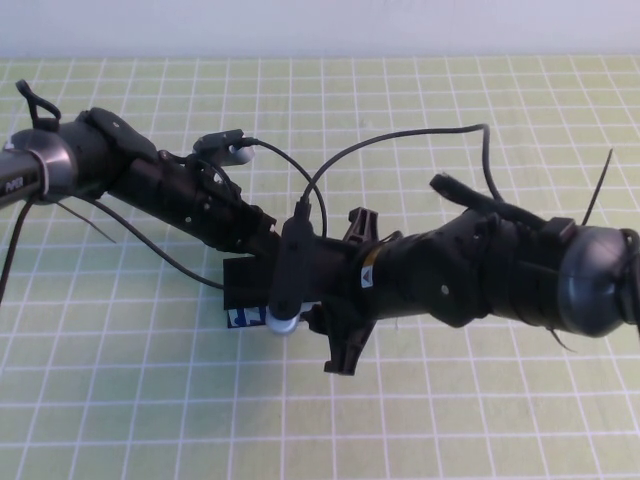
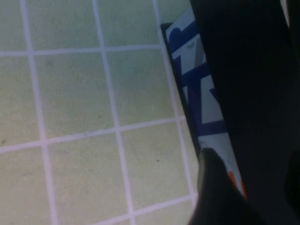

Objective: Take glasses out of glasses case
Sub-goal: Pick up the glasses from the glasses case

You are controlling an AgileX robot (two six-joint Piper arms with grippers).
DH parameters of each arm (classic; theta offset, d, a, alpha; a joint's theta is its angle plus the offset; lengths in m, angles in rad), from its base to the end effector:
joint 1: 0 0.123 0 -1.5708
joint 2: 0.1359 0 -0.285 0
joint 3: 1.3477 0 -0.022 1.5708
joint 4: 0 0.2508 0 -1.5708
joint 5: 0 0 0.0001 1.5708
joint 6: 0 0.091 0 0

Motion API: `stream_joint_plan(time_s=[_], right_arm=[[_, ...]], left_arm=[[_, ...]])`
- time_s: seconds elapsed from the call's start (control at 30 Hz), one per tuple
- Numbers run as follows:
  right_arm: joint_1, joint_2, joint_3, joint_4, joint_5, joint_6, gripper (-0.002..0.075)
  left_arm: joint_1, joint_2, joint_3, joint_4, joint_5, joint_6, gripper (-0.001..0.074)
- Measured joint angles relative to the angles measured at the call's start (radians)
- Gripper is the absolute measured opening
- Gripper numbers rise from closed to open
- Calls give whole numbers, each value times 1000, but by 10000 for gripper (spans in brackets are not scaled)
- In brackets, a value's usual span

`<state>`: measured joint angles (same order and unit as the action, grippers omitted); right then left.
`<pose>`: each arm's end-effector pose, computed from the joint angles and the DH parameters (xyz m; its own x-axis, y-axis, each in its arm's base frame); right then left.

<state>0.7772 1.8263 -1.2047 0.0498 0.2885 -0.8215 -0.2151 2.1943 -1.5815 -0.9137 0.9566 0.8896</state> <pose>0.2825 0.2797 0.2109 0.1211 -0.8610 -0.4939 -0.8716 0.1459 -0.4680 0.4238 -0.1529 0.1573 -0.8051 0.3675 -0.4656 0.5839 0.6290 -0.5133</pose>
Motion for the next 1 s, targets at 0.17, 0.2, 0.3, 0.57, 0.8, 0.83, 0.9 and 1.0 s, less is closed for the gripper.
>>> stream_joint_plan(time_s=[0.17, 0.2, 0.3, 0.57, 0.8, 0.83, 0.9, 1.0], right_arm=[[0, 43, -2, -44, -55, -4, 290], [0, 50, -2, -56, -64, -4, 291], [0, 65, -2, -86, -87, -4, 293], [0, 90, -4, -96, -108, 2, 291], [0, -10, -3, 4, 56, 24, 274], [0, -24, -3, 7, 67, 24, 274], [0, -48, -3, 11, 81, 25, 274], [0, -51, -3, 12, 84, 25, 274]], left_arm=[[0, 0, 0, 0, 2, -2, -4], [0, 0, 0, 0, 4, -1, -4], [0, 0, 0, 0, 6, -2, -4], [0, 0, 0, 0, 9, -12, -4], [0, 0, 0, 0, 16, -24, -4], [0, 0, 0, 0, 18, -26, -4], [0, 0, 0, -2, 18, -32, -4], [0, 0, 0, -2, 20, -38, -4]])
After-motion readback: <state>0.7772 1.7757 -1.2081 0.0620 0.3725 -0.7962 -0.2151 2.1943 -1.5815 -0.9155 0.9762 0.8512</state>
